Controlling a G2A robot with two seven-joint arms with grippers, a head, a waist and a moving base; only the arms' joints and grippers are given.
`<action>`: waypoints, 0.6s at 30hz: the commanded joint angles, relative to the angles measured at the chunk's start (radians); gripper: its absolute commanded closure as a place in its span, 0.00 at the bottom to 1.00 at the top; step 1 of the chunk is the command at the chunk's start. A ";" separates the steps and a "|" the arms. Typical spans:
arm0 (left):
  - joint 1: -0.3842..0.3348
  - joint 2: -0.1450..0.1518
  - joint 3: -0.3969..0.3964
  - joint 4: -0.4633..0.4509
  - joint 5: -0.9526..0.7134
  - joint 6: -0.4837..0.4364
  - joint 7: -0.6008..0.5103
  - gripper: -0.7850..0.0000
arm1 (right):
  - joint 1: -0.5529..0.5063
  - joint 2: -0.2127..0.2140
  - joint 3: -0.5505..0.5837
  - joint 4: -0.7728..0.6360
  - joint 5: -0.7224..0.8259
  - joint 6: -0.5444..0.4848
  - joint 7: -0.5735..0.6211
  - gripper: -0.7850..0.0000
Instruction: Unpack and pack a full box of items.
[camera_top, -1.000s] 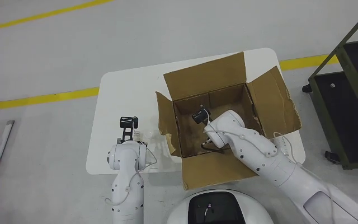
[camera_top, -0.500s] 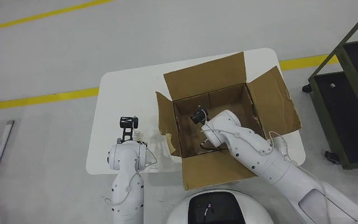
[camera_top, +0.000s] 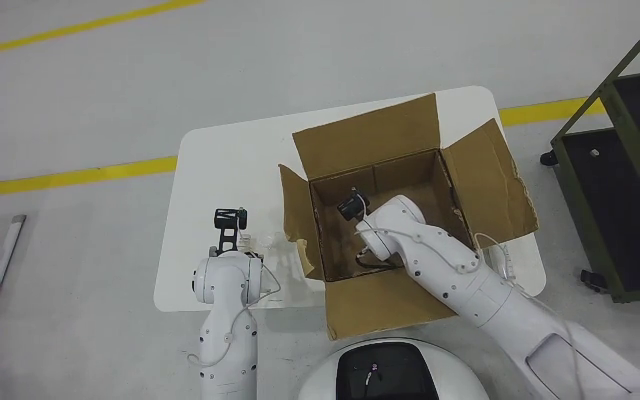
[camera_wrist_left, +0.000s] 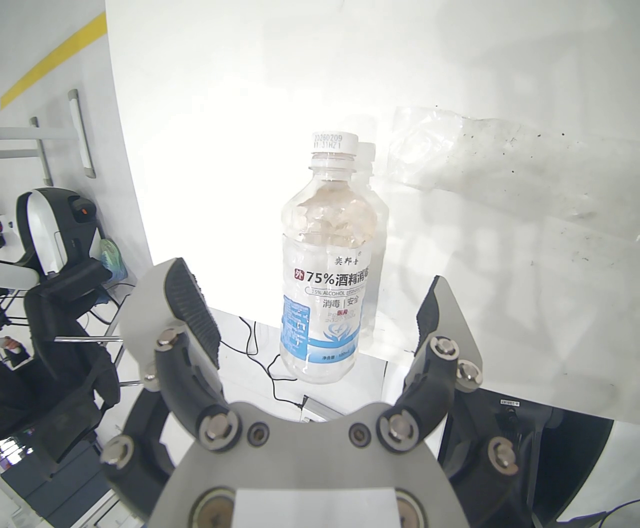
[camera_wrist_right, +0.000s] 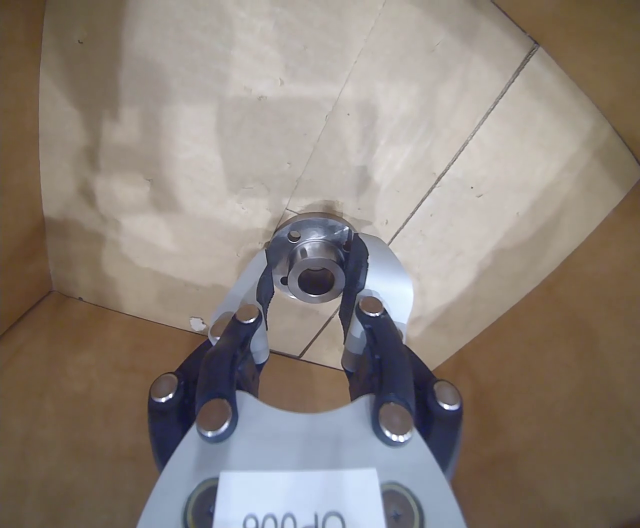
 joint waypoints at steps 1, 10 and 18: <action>0.000 0.000 0.000 0.000 0.000 0.000 0.000 0.00 | 0.000 -0.003 0.001 0.006 -0.003 -0.001 0.000 0.62; 0.000 0.000 0.000 0.000 0.000 0.000 0.000 0.00 | -0.010 -0.010 0.017 -0.011 -0.031 0.008 0.013 1.00; 0.000 0.000 0.000 0.000 0.000 0.000 0.000 0.00 | -0.033 -0.004 0.063 -0.109 -0.064 0.015 0.037 1.00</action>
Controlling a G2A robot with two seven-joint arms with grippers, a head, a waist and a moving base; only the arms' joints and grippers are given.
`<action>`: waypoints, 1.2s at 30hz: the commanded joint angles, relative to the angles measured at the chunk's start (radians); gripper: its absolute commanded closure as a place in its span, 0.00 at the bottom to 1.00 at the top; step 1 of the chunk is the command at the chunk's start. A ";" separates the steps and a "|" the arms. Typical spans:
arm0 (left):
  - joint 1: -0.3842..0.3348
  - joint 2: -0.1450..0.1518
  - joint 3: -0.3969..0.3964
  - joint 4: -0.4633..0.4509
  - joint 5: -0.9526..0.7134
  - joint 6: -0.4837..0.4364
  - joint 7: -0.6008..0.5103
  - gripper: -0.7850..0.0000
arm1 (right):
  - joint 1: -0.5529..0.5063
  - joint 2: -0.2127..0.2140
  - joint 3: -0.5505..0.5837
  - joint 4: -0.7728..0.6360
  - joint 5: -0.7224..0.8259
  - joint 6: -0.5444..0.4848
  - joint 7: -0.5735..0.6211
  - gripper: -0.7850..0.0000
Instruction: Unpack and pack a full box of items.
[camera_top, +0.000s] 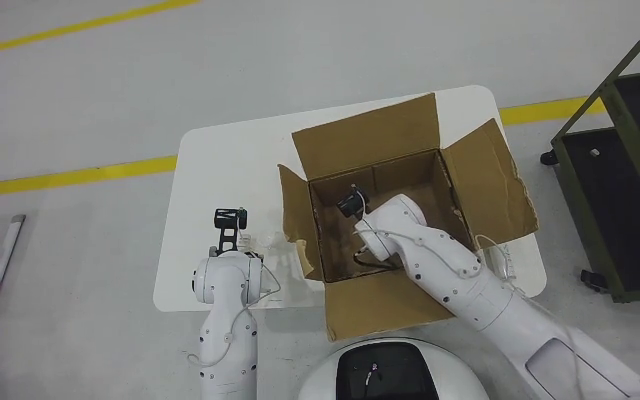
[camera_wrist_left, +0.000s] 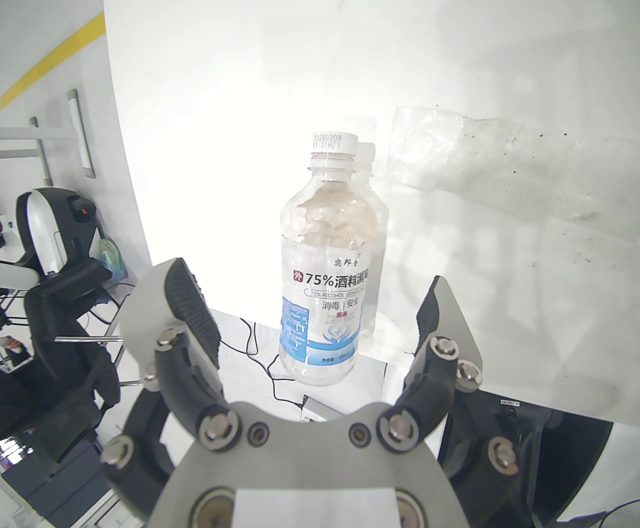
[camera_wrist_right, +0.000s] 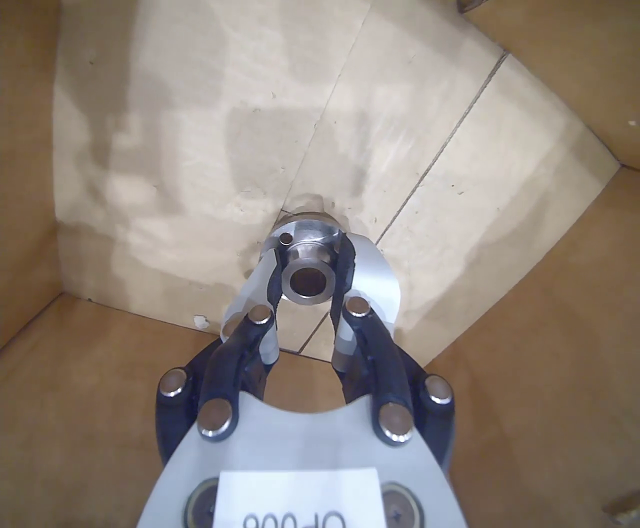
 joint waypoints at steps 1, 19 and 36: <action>0.000 0.000 0.000 0.000 0.000 0.000 0.000 0.00 | -0.008 0.004 0.024 -0.045 0.000 0.007 0.004 1.00; 0.000 0.000 0.000 0.000 0.000 0.000 0.000 0.00 | -0.423 0.092 0.689 -0.808 0.399 -0.098 -0.211 1.00; 0.000 0.000 0.000 0.000 0.000 0.000 0.000 0.00 | -0.500 0.095 0.756 -0.836 0.516 -0.123 -0.351 1.00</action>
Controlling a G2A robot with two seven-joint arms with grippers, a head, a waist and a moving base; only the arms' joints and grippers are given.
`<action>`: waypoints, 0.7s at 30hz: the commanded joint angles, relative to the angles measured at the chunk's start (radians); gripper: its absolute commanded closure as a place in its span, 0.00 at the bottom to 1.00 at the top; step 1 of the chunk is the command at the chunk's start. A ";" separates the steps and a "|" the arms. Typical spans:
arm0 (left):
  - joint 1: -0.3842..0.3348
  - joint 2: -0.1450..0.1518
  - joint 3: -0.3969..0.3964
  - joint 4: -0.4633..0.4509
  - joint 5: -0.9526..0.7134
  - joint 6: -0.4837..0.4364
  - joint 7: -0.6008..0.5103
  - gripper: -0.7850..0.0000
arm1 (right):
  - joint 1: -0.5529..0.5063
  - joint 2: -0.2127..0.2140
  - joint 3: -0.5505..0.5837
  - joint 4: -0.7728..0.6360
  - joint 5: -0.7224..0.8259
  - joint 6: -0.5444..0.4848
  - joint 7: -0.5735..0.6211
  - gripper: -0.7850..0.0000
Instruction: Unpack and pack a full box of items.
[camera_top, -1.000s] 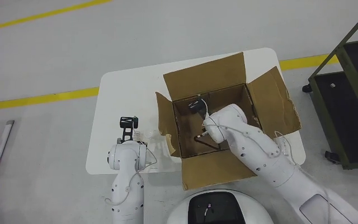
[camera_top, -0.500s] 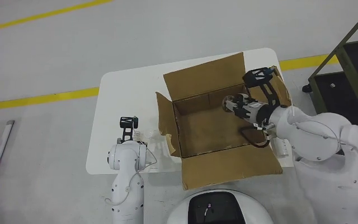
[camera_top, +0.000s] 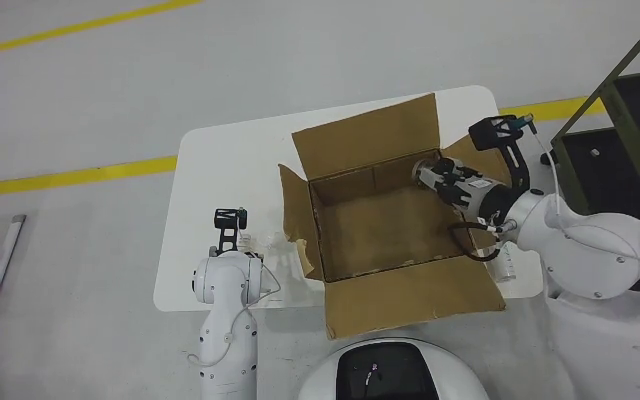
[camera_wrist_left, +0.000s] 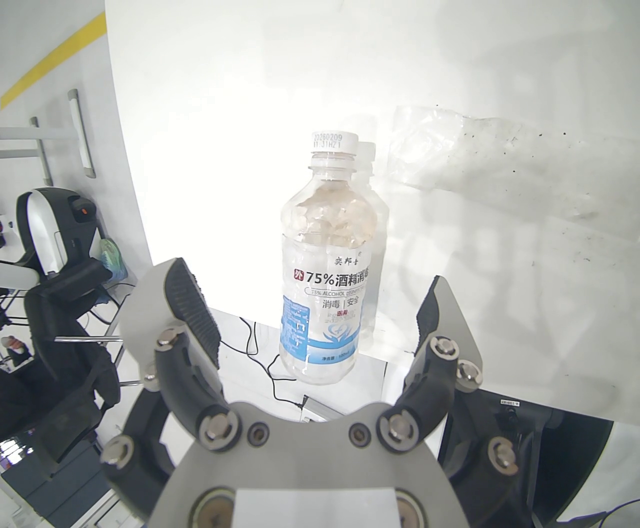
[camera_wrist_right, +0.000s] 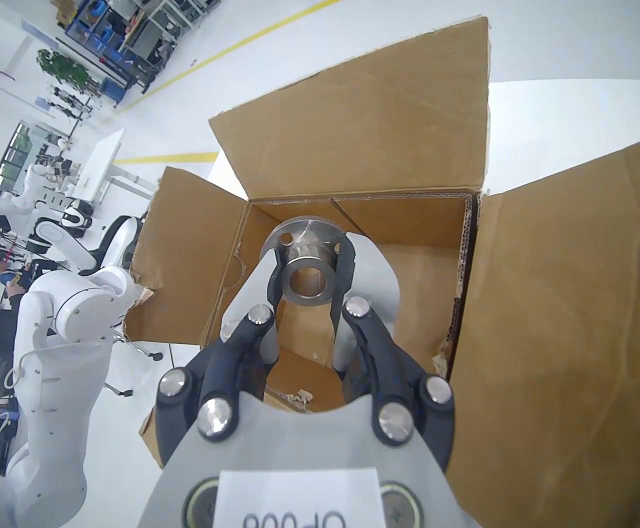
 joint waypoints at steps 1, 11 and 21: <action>0.000 0.000 0.000 0.000 0.000 0.000 0.000 0.00 | -0.013 0.001 -0.003 0.004 0.012 -0.007 -0.032 1.00; 0.000 0.000 0.000 0.000 0.000 0.000 0.000 0.00 | 0.079 0.039 0.224 -0.015 -0.077 -0.036 -0.027 1.00; 0.000 0.000 0.000 0.000 0.000 0.000 0.000 0.00 | 0.033 0.087 0.407 0.044 -0.294 -0.110 0.168 1.00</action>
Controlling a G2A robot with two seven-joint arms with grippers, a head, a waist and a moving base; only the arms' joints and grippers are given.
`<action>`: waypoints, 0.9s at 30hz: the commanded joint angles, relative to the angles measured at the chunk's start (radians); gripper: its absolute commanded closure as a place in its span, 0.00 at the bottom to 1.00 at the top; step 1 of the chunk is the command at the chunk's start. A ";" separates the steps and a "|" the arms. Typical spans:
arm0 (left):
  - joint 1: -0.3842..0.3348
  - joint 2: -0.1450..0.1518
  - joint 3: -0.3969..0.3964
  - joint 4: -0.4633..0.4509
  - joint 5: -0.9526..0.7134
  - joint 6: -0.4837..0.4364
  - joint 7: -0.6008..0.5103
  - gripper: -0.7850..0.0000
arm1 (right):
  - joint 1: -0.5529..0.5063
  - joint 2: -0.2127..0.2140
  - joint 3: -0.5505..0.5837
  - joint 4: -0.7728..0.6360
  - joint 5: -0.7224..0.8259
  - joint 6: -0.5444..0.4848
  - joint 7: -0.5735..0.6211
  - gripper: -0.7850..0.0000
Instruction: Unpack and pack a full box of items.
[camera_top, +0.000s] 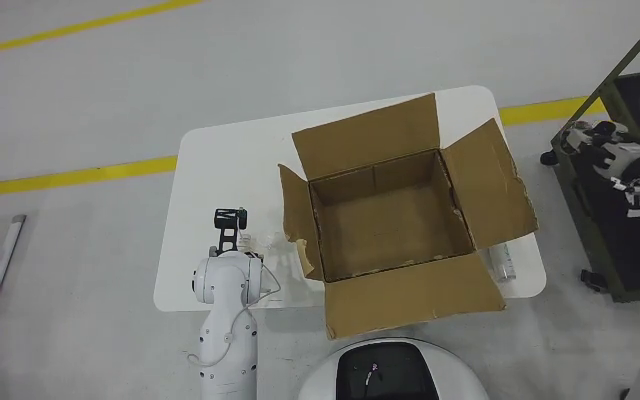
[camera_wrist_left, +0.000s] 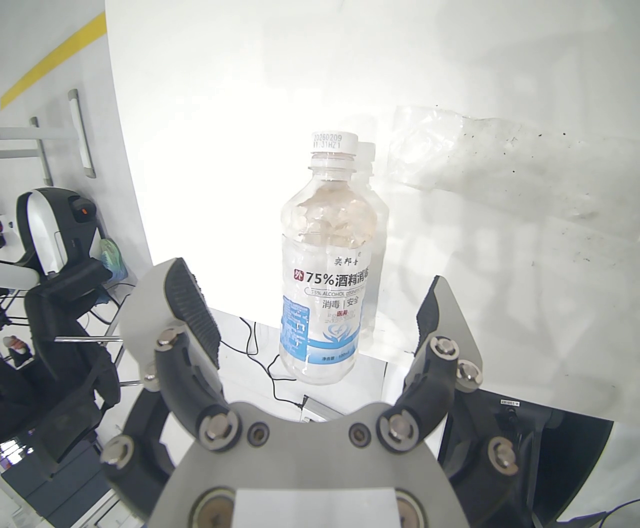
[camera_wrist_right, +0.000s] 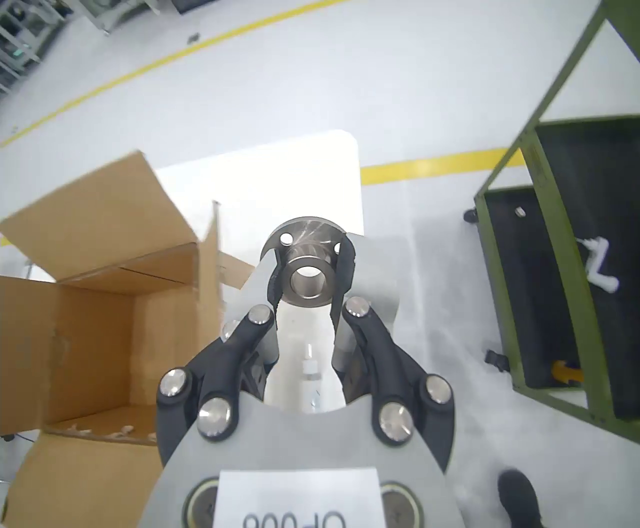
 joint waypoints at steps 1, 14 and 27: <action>0.000 0.000 0.000 0.000 0.000 0.000 0.000 0.00 | -0.031 0.005 0.003 0.005 -0.036 -0.014 0.015 1.00; 0.000 0.000 0.000 0.000 0.000 0.000 0.000 0.00 | -0.173 0.020 -0.149 0.109 -0.239 -0.062 0.044 1.00; 0.000 0.000 0.000 0.000 0.000 0.000 0.000 0.00 | -0.185 0.028 -0.231 0.193 -0.267 -0.054 0.086 1.00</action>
